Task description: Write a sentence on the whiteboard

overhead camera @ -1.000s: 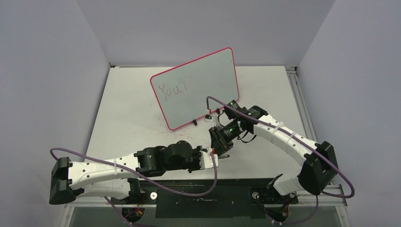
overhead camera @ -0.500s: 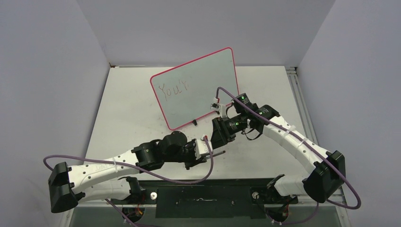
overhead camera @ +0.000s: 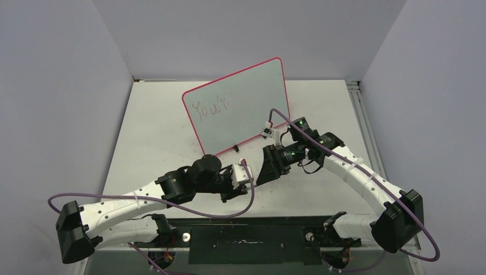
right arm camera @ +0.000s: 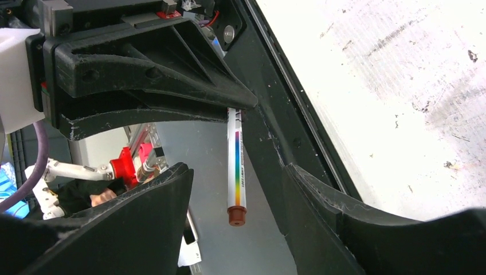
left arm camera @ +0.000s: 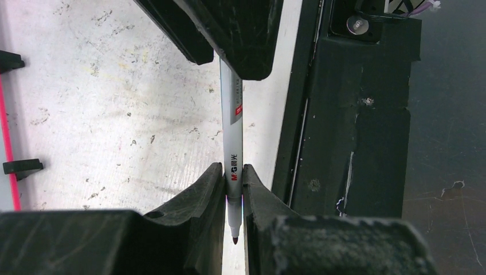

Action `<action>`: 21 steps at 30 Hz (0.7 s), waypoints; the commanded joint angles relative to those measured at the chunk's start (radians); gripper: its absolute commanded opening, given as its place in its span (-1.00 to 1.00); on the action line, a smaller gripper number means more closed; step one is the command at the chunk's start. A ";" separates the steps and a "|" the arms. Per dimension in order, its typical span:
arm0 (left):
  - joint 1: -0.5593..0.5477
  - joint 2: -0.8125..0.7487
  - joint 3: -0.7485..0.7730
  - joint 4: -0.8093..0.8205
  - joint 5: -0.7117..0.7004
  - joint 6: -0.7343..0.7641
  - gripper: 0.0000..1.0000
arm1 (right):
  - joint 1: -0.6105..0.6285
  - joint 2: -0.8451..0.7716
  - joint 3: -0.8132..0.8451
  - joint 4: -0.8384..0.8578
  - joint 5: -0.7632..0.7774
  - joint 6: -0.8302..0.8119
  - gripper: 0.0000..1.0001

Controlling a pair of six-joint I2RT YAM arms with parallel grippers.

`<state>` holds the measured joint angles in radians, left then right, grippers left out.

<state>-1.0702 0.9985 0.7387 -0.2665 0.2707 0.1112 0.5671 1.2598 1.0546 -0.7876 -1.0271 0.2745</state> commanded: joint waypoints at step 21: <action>0.055 0.008 0.020 0.012 0.064 -0.022 -1.00 | 0.092 -0.040 -0.072 0.170 -0.038 0.084 -0.10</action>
<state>-1.0279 1.0149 0.7387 -0.2745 0.3126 0.1059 0.6411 1.2449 0.9913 -0.6693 -1.0473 0.3489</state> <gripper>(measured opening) 0.121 0.463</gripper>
